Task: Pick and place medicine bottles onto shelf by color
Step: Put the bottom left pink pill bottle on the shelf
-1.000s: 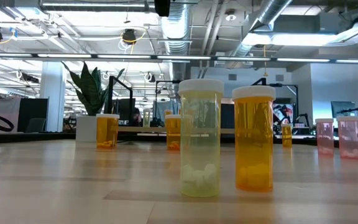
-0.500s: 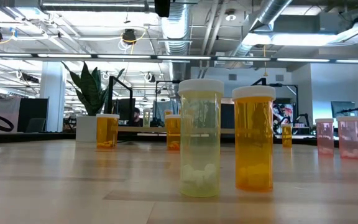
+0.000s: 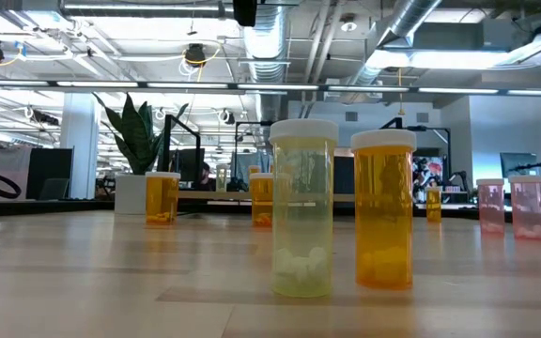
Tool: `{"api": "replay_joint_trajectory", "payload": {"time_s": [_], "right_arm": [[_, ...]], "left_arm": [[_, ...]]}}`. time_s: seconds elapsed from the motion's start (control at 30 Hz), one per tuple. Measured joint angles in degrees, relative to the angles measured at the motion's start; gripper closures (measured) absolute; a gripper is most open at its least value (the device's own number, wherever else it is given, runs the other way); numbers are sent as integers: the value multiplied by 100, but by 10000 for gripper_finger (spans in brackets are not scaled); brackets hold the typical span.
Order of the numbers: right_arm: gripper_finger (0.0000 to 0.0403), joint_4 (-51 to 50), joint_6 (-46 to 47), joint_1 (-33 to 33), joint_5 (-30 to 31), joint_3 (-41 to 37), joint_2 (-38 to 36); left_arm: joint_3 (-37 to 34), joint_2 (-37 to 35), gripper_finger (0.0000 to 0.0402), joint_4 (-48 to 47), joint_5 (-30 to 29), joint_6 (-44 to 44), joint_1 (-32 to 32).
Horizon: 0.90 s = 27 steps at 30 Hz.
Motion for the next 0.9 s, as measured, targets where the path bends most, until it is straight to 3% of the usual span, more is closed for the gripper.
{"api": "replay_joint_trajectory", "payload": {"time_s": [0.43, 0.9], "right_arm": [[283, -2, 0, 0, -2, 0, 0], [274, -39, 0, -2, -2, 0, -4]], "left_arm": [[-2, 0, 319, 4, -59, 0, 2], [-7, 2, 317, 28, -197, 39, 2]]}}
